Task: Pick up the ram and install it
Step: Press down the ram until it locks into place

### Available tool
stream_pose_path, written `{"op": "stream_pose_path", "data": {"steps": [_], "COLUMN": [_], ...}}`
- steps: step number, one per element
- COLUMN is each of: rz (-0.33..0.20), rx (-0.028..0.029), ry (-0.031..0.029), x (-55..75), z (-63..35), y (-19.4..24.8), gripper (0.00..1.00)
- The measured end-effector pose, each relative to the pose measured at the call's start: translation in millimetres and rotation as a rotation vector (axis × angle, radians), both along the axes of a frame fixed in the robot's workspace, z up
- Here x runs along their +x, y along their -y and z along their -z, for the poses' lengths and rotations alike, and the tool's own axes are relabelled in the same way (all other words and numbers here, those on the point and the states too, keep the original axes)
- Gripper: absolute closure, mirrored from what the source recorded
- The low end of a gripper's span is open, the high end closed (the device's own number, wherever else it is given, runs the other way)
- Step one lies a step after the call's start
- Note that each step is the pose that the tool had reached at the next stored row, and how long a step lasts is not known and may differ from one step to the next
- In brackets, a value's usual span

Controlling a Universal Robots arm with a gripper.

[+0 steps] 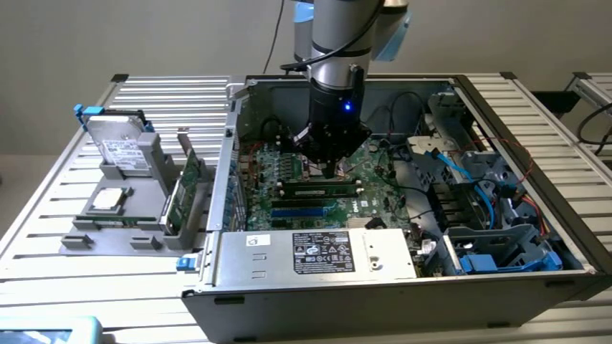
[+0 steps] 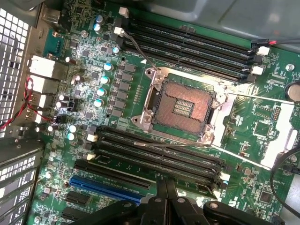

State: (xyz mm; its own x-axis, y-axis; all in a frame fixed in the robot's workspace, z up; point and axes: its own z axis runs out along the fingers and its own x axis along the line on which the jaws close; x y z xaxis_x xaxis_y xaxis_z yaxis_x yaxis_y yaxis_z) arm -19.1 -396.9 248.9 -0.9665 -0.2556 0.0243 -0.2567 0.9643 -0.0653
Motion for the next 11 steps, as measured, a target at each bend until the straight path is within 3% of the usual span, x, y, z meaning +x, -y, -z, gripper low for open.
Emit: {"op": "stream_pose_path", "data": {"steps": [11], "rz": [0.056], "rx": [-0.0011], "ry": [0.0019], "x": [0.0], "z": [0.0], "y": [0.6], "gripper": [0.89]}}
